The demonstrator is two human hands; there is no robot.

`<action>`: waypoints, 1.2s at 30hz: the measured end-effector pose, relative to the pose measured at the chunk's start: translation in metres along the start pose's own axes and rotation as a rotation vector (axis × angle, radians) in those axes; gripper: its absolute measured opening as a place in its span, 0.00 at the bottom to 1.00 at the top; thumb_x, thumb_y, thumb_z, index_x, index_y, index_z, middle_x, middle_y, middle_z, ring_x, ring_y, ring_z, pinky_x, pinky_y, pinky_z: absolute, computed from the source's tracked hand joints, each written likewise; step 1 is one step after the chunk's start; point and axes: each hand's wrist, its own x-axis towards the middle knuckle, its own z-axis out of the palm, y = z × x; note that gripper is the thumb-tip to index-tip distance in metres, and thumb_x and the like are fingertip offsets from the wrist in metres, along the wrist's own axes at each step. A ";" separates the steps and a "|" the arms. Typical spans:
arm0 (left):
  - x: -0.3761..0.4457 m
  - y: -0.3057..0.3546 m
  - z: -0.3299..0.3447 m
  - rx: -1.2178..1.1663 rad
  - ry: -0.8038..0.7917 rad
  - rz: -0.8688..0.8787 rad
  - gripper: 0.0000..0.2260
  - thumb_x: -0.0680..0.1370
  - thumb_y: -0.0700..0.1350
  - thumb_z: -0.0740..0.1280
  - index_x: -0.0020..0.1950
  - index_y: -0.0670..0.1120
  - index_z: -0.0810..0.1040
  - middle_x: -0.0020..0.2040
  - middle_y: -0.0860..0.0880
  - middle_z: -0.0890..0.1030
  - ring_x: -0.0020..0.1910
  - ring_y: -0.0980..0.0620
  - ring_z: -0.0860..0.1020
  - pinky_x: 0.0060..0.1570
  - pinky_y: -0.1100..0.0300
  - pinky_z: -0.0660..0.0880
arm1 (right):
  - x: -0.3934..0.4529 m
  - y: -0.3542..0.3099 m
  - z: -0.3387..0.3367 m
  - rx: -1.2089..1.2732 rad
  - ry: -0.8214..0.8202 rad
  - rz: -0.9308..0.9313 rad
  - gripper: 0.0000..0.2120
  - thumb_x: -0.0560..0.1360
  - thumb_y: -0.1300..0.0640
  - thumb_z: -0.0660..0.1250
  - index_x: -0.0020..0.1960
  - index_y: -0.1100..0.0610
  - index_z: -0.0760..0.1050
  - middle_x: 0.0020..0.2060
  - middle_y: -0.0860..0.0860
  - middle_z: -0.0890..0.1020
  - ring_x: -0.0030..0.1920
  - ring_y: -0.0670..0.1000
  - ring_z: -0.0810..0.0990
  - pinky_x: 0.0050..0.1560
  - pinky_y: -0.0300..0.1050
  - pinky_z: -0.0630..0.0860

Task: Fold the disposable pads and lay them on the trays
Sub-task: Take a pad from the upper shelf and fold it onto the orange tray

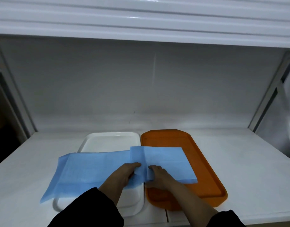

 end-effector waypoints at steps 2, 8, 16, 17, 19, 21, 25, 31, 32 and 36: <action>0.000 0.000 0.001 0.054 0.021 0.042 0.17 0.78 0.40 0.67 0.64 0.34 0.72 0.43 0.43 0.76 0.39 0.48 0.73 0.38 0.58 0.70 | 0.001 0.001 0.000 -0.002 0.005 0.000 0.38 0.71 0.45 0.71 0.74 0.55 0.56 0.70 0.54 0.66 0.68 0.55 0.67 0.67 0.50 0.67; 0.004 0.003 0.010 0.213 0.022 0.191 0.08 0.77 0.40 0.66 0.53 0.36 0.78 0.58 0.34 0.78 0.50 0.44 0.74 0.51 0.53 0.72 | 0.003 0.003 0.004 0.069 0.046 0.003 0.41 0.70 0.44 0.71 0.75 0.55 0.54 0.71 0.54 0.64 0.69 0.54 0.66 0.68 0.51 0.67; -0.002 0.013 0.047 0.364 -0.064 0.497 0.07 0.75 0.41 0.70 0.38 0.47 0.75 0.48 0.46 0.78 0.51 0.50 0.76 0.46 0.66 0.72 | -0.006 -0.008 -0.004 0.161 0.465 0.085 0.19 0.81 0.51 0.56 0.70 0.55 0.63 0.63 0.52 0.76 0.61 0.52 0.76 0.59 0.43 0.71; -0.004 0.014 0.050 0.406 -0.073 0.553 0.04 0.75 0.43 0.70 0.41 0.46 0.78 0.50 0.46 0.80 0.53 0.50 0.77 0.51 0.64 0.73 | -0.007 -0.006 -0.008 0.121 0.528 0.119 0.17 0.82 0.52 0.54 0.68 0.56 0.65 0.61 0.53 0.77 0.60 0.52 0.77 0.58 0.42 0.72; -0.003 0.014 0.053 0.483 0.015 0.682 0.09 0.75 0.47 0.68 0.52 0.45 0.81 0.57 0.46 0.80 0.60 0.48 0.76 0.58 0.58 0.72 | -0.008 -0.001 -0.018 0.177 0.619 0.184 0.15 0.82 0.55 0.53 0.65 0.59 0.70 0.59 0.55 0.79 0.59 0.54 0.78 0.56 0.43 0.72; -0.007 0.016 0.052 0.524 0.239 0.772 0.17 0.77 0.48 0.66 0.65 0.45 0.74 0.66 0.46 0.73 0.67 0.47 0.70 0.64 0.54 0.68 | -0.012 0.005 -0.031 0.382 0.704 0.220 0.14 0.82 0.56 0.54 0.60 0.60 0.73 0.53 0.55 0.80 0.54 0.57 0.78 0.52 0.45 0.71; -0.017 0.023 0.045 0.483 0.454 0.681 0.30 0.79 0.53 0.62 0.77 0.46 0.54 0.77 0.45 0.54 0.75 0.46 0.56 0.70 0.50 0.60 | -0.021 0.030 -0.062 0.669 0.822 0.210 0.13 0.81 0.57 0.55 0.55 0.64 0.75 0.46 0.58 0.80 0.47 0.57 0.76 0.46 0.46 0.70; -0.037 0.029 0.072 0.072 0.058 0.469 0.22 0.82 0.58 0.50 0.72 0.51 0.63 0.69 0.48 0.69 0.68 0.48 0.67 0.66 0.52 0.62 | -0.039 0.072 -0.112 0.998 0.908 0.323 0.21 0.81 0.49 0.52 0.61 0.64 0.73 0.56 0.61 0.78 0.57 0.62 0.76 0.60 0.55 0.72; -0.044 0.027 0.080 0.072 -0.017 0.450 0.19 0.82 0.58 0.48 0.69 0.52 0.65 0.63 0.49 0.71 0.63 0.50 0.69 0.63 0.54 0.64 | -0.040 0.078 -0.119 1.063 0.894 0.340 0.22 0.81 0.47 0.52 0.61 0.63 0.73 0.56 0.60 0.79 0.57 0.62 0.76 0.61 0.57 0.72; -0.054 0.018 0.123 0.314 -0.232 0.436 0.25 0.82 0.58 0.49 0.76 0.48 0.57 0.75 0.48 0.63 0.71 0.46 0.65 0.68 0.52 0.63 | -0.059 0.102 -0.143 1.460 0.855 0.203 0.19 0.82 0.46 0.51 0.61 0.58 0.72 0.54 0.57 0.80 0.50 0.57 0.79 0.60 0.57 0.74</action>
